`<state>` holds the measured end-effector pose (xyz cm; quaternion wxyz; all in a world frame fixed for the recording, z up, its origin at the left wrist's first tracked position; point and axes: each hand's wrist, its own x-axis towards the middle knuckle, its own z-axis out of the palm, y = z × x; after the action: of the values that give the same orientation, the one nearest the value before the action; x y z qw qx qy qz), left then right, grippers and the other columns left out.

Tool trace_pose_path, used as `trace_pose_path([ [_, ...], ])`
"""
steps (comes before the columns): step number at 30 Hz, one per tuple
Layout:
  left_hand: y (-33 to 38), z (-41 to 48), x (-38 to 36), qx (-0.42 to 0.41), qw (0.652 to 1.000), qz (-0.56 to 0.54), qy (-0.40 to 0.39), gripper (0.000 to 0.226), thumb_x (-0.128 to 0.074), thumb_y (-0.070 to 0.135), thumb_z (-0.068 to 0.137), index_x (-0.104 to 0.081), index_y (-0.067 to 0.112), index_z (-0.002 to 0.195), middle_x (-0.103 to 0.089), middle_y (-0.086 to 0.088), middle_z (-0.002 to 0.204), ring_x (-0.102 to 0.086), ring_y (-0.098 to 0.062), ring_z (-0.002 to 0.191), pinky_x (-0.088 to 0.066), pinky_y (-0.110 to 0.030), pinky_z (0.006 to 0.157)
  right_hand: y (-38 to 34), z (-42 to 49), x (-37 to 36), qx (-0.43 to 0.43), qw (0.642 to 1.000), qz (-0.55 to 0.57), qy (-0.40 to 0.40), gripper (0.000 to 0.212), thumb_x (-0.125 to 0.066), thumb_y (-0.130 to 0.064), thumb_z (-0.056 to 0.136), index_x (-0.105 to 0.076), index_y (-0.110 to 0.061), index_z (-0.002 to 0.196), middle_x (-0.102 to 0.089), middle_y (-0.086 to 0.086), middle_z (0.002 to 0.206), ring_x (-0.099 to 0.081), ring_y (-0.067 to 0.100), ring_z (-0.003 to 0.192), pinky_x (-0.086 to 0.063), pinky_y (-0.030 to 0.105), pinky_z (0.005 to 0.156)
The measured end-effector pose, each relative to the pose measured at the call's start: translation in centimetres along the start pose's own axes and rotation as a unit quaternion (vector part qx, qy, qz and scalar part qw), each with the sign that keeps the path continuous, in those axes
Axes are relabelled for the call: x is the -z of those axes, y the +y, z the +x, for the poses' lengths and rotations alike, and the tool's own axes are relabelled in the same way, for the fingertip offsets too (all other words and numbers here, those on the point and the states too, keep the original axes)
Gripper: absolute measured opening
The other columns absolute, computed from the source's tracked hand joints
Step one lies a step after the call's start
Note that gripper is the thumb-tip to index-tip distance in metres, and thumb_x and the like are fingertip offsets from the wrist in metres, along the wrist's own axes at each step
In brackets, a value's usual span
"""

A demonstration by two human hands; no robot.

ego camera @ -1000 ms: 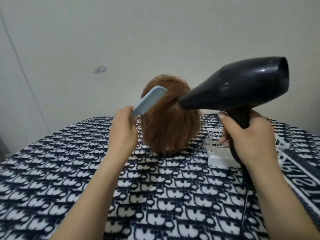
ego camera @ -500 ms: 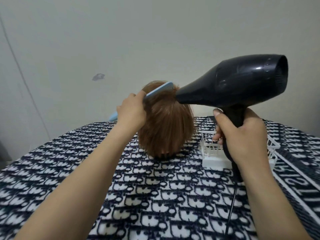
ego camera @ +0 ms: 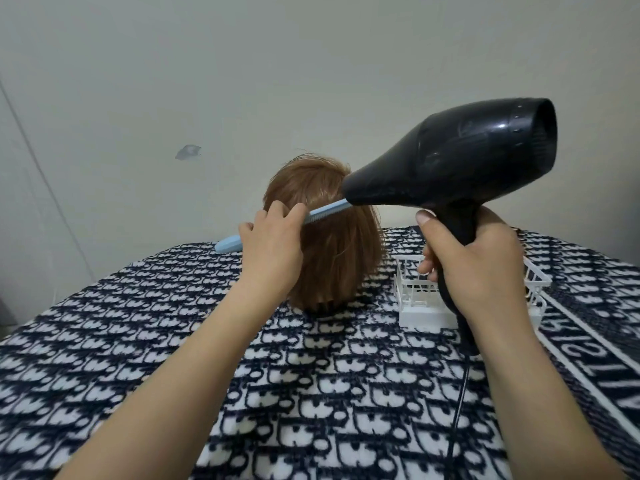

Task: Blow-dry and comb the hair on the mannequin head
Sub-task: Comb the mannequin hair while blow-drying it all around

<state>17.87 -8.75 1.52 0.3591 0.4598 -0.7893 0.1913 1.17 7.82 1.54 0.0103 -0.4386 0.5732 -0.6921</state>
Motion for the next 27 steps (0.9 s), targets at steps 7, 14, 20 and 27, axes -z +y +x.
trace_pose_path([
  [7,0.3,-1.4,-0.6,-0.027,0.999,0.006,-0.016,0.042,-0.043,-0.001,0.086,-0.049,0.025,0.119,-0.047,-0.003,0.102,-0.046,-0.027,0.092,-0.034,-0.042,0.08,0.2,0.1,-0.2,-0.001,0.999,-0.034,-0.031,0.016,-0.068,-0.034,0.092,-0.061,-0.023,0.083,-0.069,-0.004,0.064,-0.067,0.011,0.048,-0.06,0.042,0.054],
  [14,0.6,-3.0,-2.1,-0.025,0.999,0.015,-0.044,0.048,-0.046,-0.005,0.082,-0.051,0.025,0.119,-0.047,-0.003,0.106,-0.047,-0.029,0.095,-0.033,-0.044,0.088,0.3,0.3,0.1,-0.004,0.994,-0.083,-0.067,0.016,-0.068,-0.036,0.091,-0.063,-0.022,0.083,-0.067,-0.001,0.057,-0.066,0.01,0.045,-0.056,0.036,0.053],
  [20,0.5,-4.8,-3.4,-0.028,0.995,0.024,-0.096,0.051,-0.05,-0.004,0.081,-0.049,0.027,0.121,-0.045,-0.002,0.109,-0.046,-0.028,0.1,-0.033,-0.043,0.088,0.1,0.3,0.1,-0.001,0.991,-0.102,-0.087,0.017,-0.068,-0.035,0.092,-0.062,-0.023,0.081,-0.069,-0.009,0.062,-0.066,0.009,0.045,-0.054,0.031,0.05],
  [27,0.5,-6.3,-4.4,-0.019,0.991,0.006,-0.13,0.053,-0.05,-0.007,0.081,-0.048,0.029,0.121,-0.043,0.001,0.107,-0.044,-0.025,0.098,-0.033,-0.042,0.089,0.3,0.4,0.3,-0.005,0.988,-0.118,-0.1,0.019,-0.069,-0.037,0.091,-0.062,-0.022,0.08,-0.067,0.0,0.058,-0.067,0.011,0.044,-0.057,0.038,0.055],
])
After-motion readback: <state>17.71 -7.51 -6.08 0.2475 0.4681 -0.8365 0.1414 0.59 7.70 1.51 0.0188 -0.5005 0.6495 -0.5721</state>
